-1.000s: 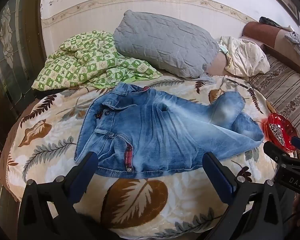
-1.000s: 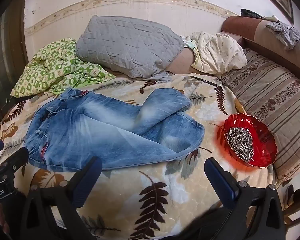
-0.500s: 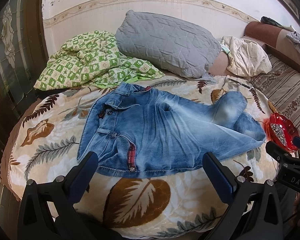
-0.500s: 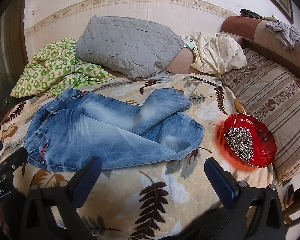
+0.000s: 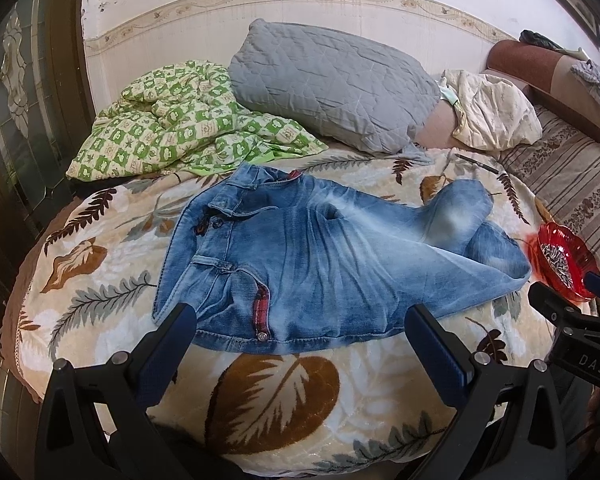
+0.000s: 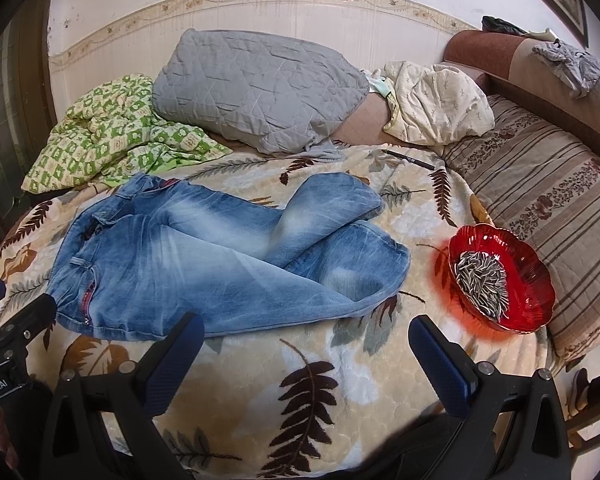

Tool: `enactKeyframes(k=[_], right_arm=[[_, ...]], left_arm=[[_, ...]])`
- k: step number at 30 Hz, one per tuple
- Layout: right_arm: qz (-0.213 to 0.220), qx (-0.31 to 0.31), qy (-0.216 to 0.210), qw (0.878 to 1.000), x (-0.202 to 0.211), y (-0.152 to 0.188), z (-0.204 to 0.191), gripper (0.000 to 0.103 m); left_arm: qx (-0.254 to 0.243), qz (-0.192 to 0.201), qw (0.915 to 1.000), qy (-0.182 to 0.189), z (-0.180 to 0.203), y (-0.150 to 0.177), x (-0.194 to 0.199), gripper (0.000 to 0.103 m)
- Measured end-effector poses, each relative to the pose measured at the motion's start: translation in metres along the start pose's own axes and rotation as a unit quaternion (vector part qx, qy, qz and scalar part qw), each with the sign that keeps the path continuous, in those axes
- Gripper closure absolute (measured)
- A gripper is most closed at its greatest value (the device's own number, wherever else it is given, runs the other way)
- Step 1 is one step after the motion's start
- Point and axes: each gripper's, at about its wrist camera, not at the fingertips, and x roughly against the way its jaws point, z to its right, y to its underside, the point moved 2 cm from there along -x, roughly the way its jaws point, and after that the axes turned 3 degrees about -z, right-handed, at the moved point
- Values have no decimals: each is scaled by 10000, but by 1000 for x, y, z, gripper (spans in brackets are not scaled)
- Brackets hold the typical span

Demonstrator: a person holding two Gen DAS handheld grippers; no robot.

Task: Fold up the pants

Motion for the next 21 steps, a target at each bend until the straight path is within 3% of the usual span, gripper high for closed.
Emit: enactKeyframes(k=[17, 21], right_arm=[[-92, -31, -39, 9999, -2, 0, 1, 0], [-221, -122, -237, 9994, -5, 0, 4, 0]], left_arm=[[-35, -40, 10000, 6, 3, -1, -4, 0], [-80, -113, 9999, 24, 7, 0, -11, 0]])
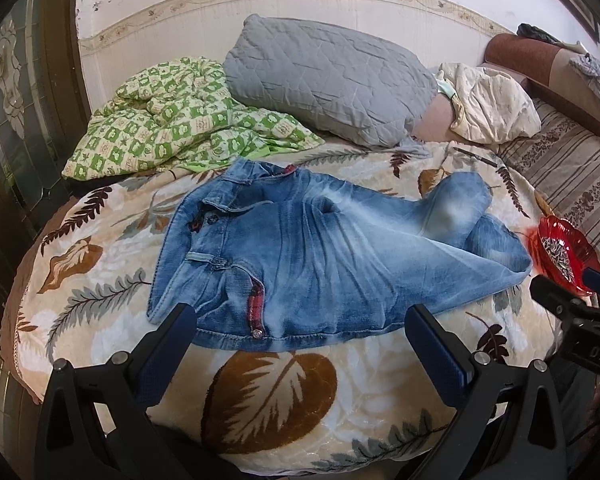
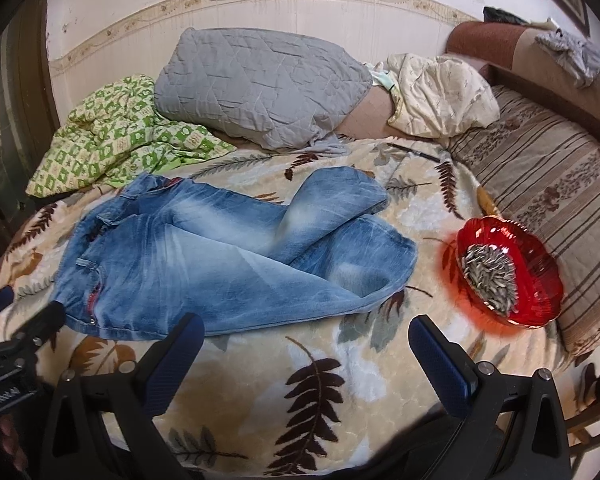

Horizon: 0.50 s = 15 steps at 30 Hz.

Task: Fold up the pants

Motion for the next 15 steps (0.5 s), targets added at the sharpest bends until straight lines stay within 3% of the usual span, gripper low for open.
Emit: enactKeyframes(k=[4, 7, 11, 15], right_arm=[[-4, -36, -204, 9998, -4, -3, 10, 0], [258, -277, -554, 9977, -5, -9, 27, 0], [231, -316, -321, 9987, -11, -19, 46, 0], [172, -263, -344, 9989, -21, -34, 65, 0]], left_arm=[[-139, -30, 9996, 243, 10, -6, -9, 0], [-343, -40, 9986, 408, 21, -13, -15, 0], [-542, 0, 9974, 469, 36, -28, -22, 0], [-746, -136, 9932, 888, 56, -53, -44, 0]])
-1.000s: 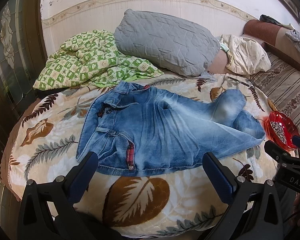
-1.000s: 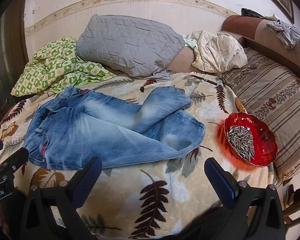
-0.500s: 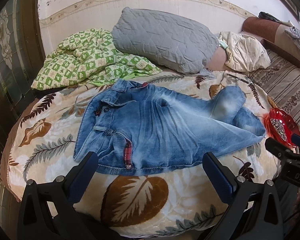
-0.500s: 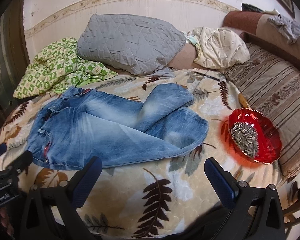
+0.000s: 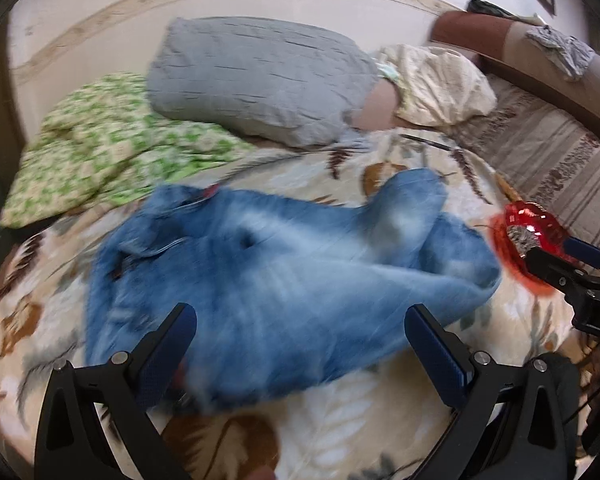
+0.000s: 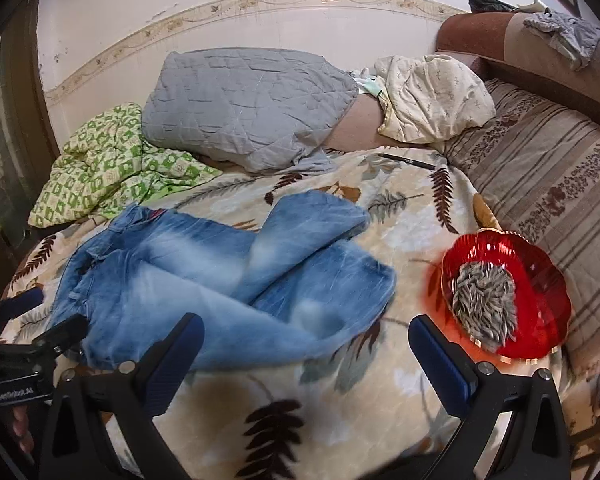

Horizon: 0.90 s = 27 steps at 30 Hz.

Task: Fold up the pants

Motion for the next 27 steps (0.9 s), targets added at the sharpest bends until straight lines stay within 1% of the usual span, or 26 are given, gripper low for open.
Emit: enactKeyframes(k=[1, 3, 5, 6, 7, 9, 10, 11, 12, 13, 14, 15, 16, 17, 18, 19, 20, 21, 22, 23, 24, 25, 27], right_arm=[[-39, 46, -7, 10000, -3, -5, 5, 0], [-42, 194, -94, 9998, -16, -26, 19, 0], [-140, 376, -96, 9992, -33, -48, 34, 0], [-194, 427, -114, 9988, -42, -57, 42, 0], [-295, 483, -193, 9982, -56, -69, 52, 0], [-634, 612, -396, 9953, -88, -90, 71, 0], [-800, 636, -401, 9940, -102, -96, 78, 2], [-1006, 651, -444, 9918, -119, -102, 85, 4], [-1222, 598, -559, 9891, -136, -107, 93, 10], [-1407, 356, -741, 9866, -155, -112, 103, 14], [-1585, 124, -899, 9832, -171, -114, 111, 16], [-1703, -109, -1073, 9795, -185, -117, 117, 20], [-1726, -298, -1233, 9768, -199, -120, 119, 22], [-1820, -338, -1291, 9742, -212, -120, 118, 22], [-1784, -324, -1322, 9745, -219, -122, 113, 22], [-1822, -307, -1362, 9733, -229, -122, 107, 28], [-1898, -276, -1500, 9699, -240, -120, 101, 37], [-1965, -234, -1680, 9657, -247, -118, 93, 69], [-1999, -188, -1733, 9642, -249, -116, 87, 84], [-1967, -102, -1789, 9639, -249, -116, 80, 84], [-1859, 3, -1794, 9661, -245, -116, 74, 86], [-1770, 110, -1780, 9679, -239, -118, 70, 86], [-1532, 229, -1791, 9716, -221, -128, 67, 88]], left_arm=[[-83, 15, 9998, 181, 5, -13, -10, 0], [-214, 67, 9987, 455, 16, -29, -22, 0], [-482, -16, 9944, 945, 33, -49, -46, 0], [-635, -82, 9916, 1123, 40, -55, -56, 0], [-788, -143, 9893, 1222, 47, -60, -66, 0], [-1188, -257, 9856, 1179, 65, -69, -93, 0], [-1314, -315, 9840, 1160, 71, -70, -103, 0], [-1436, -416, 9821, 1142, 77, -73, -116, 0], [-1493, -511, 9813, 1104, 82, -74, -127, 0], [-1513, -599, 9804, 1106, 86, -76, -138, 0], [-1503, -682, 9799, 1123, 87, -76, -145, 0], [-1463, -753, 9797, 1141, 88, -76, -152, 0], [-1404, -811, 9795, 1197, 91, -77, -160, 0], [-1378, -863, 9790, 1231, 88, -75, -164, 0], [-1381, -946, 9783, 1220, 89, -74, -171, 5], [-1427, -1058, 9768, 1193, 90, -73, -178, 27], [-1490, -1187, 9742, 1211, 92, -73, -185, 48], [-1544, -1351, 9702, 1291, 94, -71, -190, 86], [-1573, -1476, 9674, 1325, 94, -70, -194, 88], [-1592, -1442, 9677, 1316, 94, -71, -193, 90], [-1666, -1392, 9677, 1282, 93, -74, -190, 94], [-1706, -1352, 9676, 1281, 93, -77, -186, 95], [-1678, -1136, 9701, 1335, 89, -93, -178, 96]])
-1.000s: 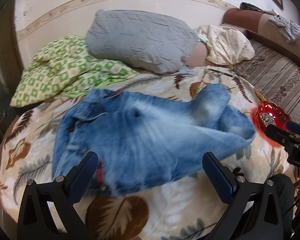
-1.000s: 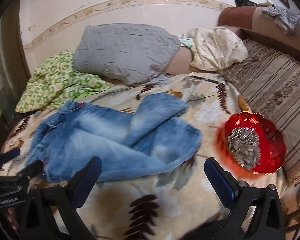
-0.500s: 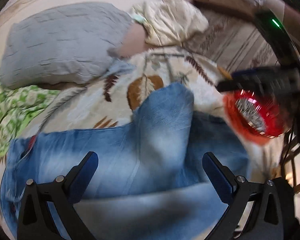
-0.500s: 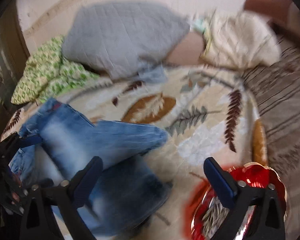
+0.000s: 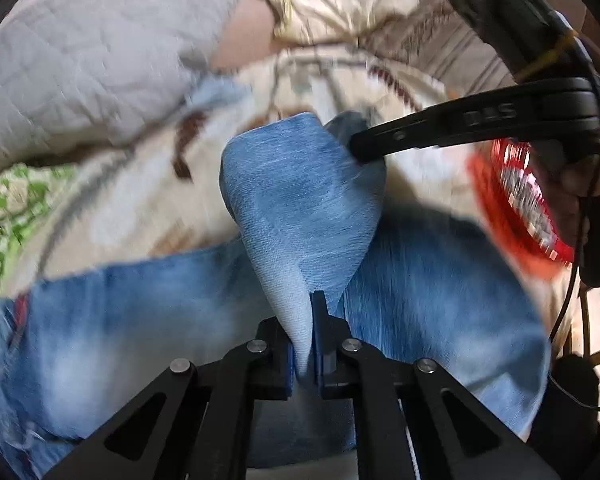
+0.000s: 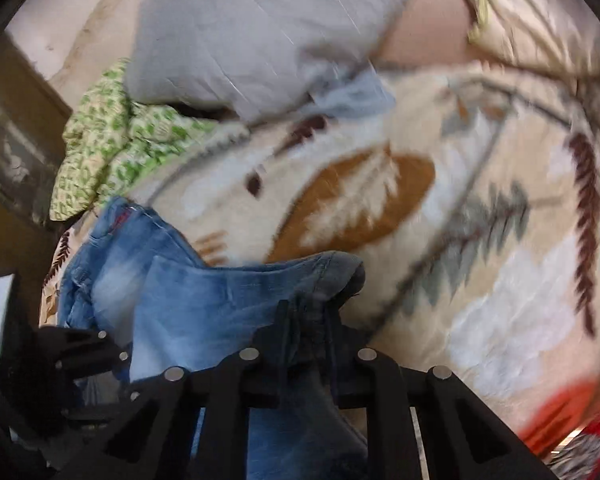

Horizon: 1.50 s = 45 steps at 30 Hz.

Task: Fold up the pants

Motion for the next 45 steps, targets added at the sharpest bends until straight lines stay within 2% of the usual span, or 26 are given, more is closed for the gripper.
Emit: enactKeyframes(k=[4, 6, 7, 9, 10, 11, 12, 13, 14, 15, 16, 17, 20, 23, 27, 29, 33, 36, 38, 39, 40, 41, 42, 45], right_arm=[[643, 6, 263, 9976, 68, -26, 0, 89], [816, -47, 529, 9953, 93, -38, 5, 89], [848, -86, 803, 9931, 104, -43, 10, 89], [761, -170, 1238, 9892, 106, -51, 22, 89], [638, -267, 1314, 9889, 101, -54, 28, 87], [447, -398, 1390, 9885, 92, -56, 36, 81], [299, -532, 1477, 9871, 86, -55, 44, 66], [208, -660, 1646, 9839, 83, -51, 52, 40], [236, -711, 1764, 9815, 86, -46, 54, 26], [354, -696, 1792, 9807, 93, -39, 53, 16], [464, -673, 1775, 9807, 99, -32, 51, 16], [516, -662, 1695, 9819, 107, -24, 48, 16], [574, -590, 1337, 9876, 122, 7, 27, 16], [527, -512, 1091, 9913, 126, 54, -3, 16], [385, -665, 895, 9930, 109, 110, -27, 17], [338, -895, 885, 9915, 96, 130, -30, 17], [337, -1623, 937, 9817, 73, 146, -10, 17], [231, -1905, 968, 9766, 50, 146, 2, 17], [183, -2043, 904, 9746, 32, 142, 8, 34], [209, -2053, 791, 9753, 26, 140, 9, 66], [222, -2052, 679, 9761, 21, 138, 9, 88], [264, -2033, 647, 9766, 20, 137, 8, 88], [402, -1930, 645, 9783, 24, 138, 3, 91], [730, -1739, 625, 9801, 47, 143, -11, 94]], left_arm=[[360, 574, 9973, 279, -14, -48, 20, 96], [496, 556, 9963, 428, -15, -72, 9, 95], [559, 517, 9959, 478, -15, -81, 2, 95], [646, 345, 9965, 410, -10, -99, -21, 95], [615, 200, 9978, 150, -7, -106, -35, 95], [608, 148, 9980, 4, -8, -104, -41, 95], [623, 110, 9980, -92, -9, -104, -44, 90], [680, 106, 9976, -90, -11, -101, -42, 66], [727, 118, 9973, -14, -14, -97, -36, 46], [783, 209, 9967, 68, -15, -91, -26, 12], [799, 443, 9958, 97, -15, -81, -8, 7], [701, 587, 9957, 140, -13, -73, 6, 7], [428, 595, 9971, 223, -5, -48, 38, 7], [435, 337, 9977, 398, 1, -17, 51, 7], [656, -122, 9966, 486, 2, 1, 31, 7], [860, -358, 9935, 654, 2, 0, 10, 7], [1203, -725, 9857, 928, 1, -5, -27, 7], [1308, -1042, 9805, 1028, 1, -4, -53, 7], [1364, -1253, 9750, 1227, 4, 0, -67, 10], [1355, -1252, 9737, 1334, 6, 1, -70, 26], [1192, -1177, 9754, 1435, 10, 0, -68, 66], [1098, -1208, 9740, 1568, 13, -1, -68, 94], [1050, -1257, 9738, 1576, 16, -3, -65, 100], [735, -1079, 9767, 1700, 31, -12, -48, 100]])
